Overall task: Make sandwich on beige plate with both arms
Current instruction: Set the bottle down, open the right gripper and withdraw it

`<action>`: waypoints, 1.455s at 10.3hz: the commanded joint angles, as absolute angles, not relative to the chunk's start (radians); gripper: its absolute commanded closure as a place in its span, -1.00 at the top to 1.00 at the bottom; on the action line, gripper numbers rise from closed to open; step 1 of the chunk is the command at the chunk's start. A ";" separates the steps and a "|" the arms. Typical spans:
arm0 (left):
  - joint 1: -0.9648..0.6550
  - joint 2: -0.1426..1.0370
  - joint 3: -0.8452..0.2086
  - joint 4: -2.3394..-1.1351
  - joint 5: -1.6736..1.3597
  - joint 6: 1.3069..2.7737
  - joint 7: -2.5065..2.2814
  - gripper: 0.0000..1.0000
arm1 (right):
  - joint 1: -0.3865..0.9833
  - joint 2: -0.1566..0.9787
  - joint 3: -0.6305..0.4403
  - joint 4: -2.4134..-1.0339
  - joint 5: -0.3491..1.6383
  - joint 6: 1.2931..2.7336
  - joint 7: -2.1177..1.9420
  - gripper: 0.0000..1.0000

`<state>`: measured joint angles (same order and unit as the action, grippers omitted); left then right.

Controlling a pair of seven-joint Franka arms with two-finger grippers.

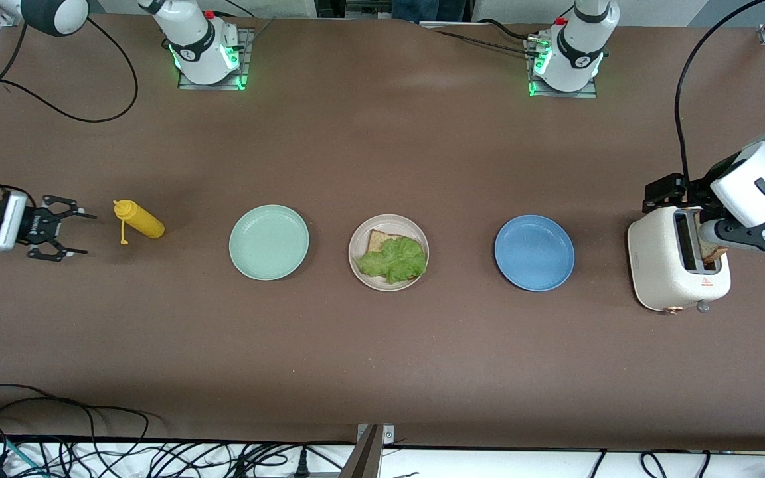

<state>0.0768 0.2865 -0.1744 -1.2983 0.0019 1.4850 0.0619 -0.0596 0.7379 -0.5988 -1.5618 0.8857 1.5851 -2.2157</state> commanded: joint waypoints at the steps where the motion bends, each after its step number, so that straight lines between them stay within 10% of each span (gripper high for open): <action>1: 0.078 0.275 -0.179 -1.302 0.023 1.474 0.057 1.00 | -0.058 0.732 -0.598 -1.397 0.798 1.496 -1.972 0.76; 15: 0.078 0.275 -0.181 -1.302 0.023 1.474 0.058 1.00 | 0.192 0.410 -0.556 -1.272 0.390 1.473 -0.809 0.75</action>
